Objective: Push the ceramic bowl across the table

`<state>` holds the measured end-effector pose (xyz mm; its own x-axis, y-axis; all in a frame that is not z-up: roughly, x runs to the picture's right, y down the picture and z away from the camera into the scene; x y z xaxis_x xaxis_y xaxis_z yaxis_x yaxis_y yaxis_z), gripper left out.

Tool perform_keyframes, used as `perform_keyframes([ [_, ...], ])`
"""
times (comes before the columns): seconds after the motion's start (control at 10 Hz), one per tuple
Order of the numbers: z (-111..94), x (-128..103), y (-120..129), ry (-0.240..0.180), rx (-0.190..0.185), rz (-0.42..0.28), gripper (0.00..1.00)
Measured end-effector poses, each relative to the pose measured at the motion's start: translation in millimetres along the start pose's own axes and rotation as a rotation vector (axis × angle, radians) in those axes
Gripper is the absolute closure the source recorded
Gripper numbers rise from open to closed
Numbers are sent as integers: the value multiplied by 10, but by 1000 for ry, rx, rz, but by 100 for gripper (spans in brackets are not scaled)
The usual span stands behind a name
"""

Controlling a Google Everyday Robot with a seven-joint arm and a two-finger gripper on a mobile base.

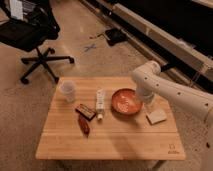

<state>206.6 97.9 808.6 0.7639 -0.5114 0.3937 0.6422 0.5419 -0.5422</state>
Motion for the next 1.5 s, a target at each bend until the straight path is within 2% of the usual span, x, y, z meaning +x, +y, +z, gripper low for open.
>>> perform_keyframes([
  [0.2,20,-64,-100,-78,30,-18,35],
  [0.4,14,-162,-211,-134,74,-41,35],
  [0.6,-1,-259,-318,-157,129,-57,35],
  [0.7,-4,-331,-382,-158,169,-67,35],
  [1.0,25,-482,-526,-156,256,-84,35],
  [1.5,88,-636,-877,-145,309,-160,35],
])
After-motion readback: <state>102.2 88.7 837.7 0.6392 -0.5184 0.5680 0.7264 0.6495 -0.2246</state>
